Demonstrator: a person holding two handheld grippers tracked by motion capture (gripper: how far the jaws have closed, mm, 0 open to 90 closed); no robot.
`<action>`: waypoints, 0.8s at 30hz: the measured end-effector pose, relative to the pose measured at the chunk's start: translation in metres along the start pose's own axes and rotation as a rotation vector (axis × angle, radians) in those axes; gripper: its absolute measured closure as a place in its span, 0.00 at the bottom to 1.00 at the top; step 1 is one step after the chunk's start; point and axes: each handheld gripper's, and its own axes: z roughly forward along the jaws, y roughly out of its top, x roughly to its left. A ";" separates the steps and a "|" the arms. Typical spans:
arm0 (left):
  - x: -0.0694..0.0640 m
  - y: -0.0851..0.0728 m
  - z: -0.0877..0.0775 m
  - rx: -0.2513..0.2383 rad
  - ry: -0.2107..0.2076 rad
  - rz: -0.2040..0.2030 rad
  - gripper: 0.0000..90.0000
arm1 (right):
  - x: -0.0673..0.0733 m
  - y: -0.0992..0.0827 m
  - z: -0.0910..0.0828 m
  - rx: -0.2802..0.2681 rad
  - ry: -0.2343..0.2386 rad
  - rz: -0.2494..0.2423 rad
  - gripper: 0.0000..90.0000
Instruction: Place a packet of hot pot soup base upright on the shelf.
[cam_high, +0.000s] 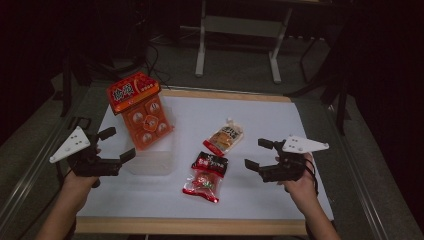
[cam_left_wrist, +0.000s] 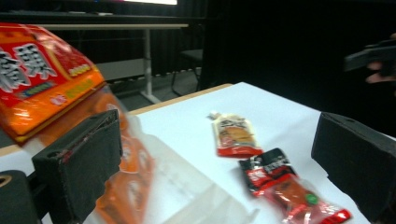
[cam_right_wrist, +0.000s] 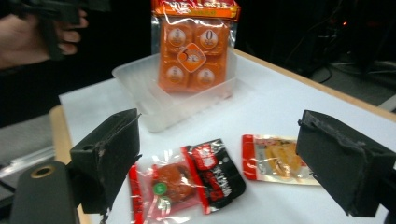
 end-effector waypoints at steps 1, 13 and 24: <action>-0.003 -0.001 -0.001 -0.008 -0.010 -0.004 0.02 | 0.000 -0.001 0.002 0.006 0.001 -0.008 0.15; -0.038 -0.016 0.007 0.004 -0.115 0.005 0.02 | -0.006 -0.011 0.028 0.052 0.018 0.012 0.12; -0.069 -0.042 0.032 0.043 -0.233 0.063 0.02 | -0.023 -0.026 0.059 0.104 0.039 0.044 0.15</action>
